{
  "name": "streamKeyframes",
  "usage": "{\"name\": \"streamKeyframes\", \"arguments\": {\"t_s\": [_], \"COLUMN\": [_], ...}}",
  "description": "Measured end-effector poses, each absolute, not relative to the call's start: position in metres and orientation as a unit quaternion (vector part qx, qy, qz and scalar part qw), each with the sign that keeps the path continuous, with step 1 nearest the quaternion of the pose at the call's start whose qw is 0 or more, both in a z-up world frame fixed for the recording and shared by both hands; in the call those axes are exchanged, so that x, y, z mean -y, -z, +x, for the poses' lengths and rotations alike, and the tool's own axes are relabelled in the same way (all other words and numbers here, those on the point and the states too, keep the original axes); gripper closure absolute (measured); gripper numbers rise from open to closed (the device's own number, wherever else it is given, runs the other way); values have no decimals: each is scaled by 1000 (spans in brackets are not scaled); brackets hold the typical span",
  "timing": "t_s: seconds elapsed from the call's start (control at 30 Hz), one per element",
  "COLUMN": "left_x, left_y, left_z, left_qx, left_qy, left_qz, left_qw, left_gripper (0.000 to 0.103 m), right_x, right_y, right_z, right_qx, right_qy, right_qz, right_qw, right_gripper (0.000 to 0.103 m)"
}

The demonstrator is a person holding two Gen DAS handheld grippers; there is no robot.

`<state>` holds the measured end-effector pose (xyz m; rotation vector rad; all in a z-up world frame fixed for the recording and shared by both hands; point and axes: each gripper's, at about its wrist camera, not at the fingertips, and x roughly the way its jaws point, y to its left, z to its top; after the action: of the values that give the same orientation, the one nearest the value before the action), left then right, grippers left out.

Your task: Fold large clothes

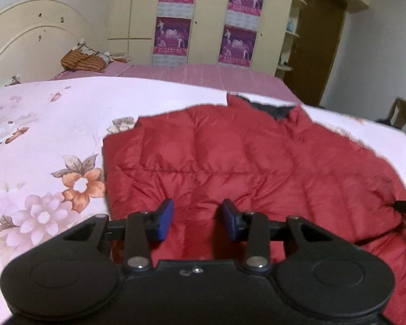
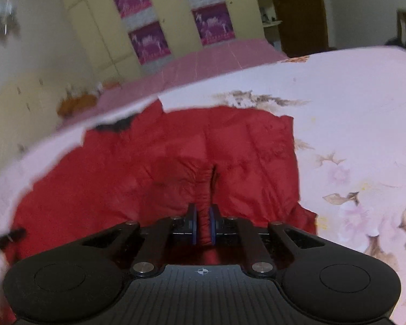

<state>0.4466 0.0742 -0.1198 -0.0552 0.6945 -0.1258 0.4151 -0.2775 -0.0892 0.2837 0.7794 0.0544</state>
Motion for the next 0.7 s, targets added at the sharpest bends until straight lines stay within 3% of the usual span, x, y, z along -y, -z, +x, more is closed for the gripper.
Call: {"name": "streamKeyframes", "arguments": {"t_s": [0.2,0.4,0.7], "left_x": [-76,-68,-58], "left_y": [114,103,119], "left_z": [438,461,503], "left_qx": [-338,-325,-343], "left_qy": [68,91,95], "left_qz": [0,19,42], "left_qw": [939,941,934], "left_gripper": [65,61,60], "right_x": [269,256,232], "right_y": [92,62,94], "right_z": [408,404,468], "right_qx": [-388,-321,-372], "right_qy": [-18,-20,-32], "right_qz": [106,68,19], "right_qw": [915,944,928], "right_gripper": [94,94,94]}}
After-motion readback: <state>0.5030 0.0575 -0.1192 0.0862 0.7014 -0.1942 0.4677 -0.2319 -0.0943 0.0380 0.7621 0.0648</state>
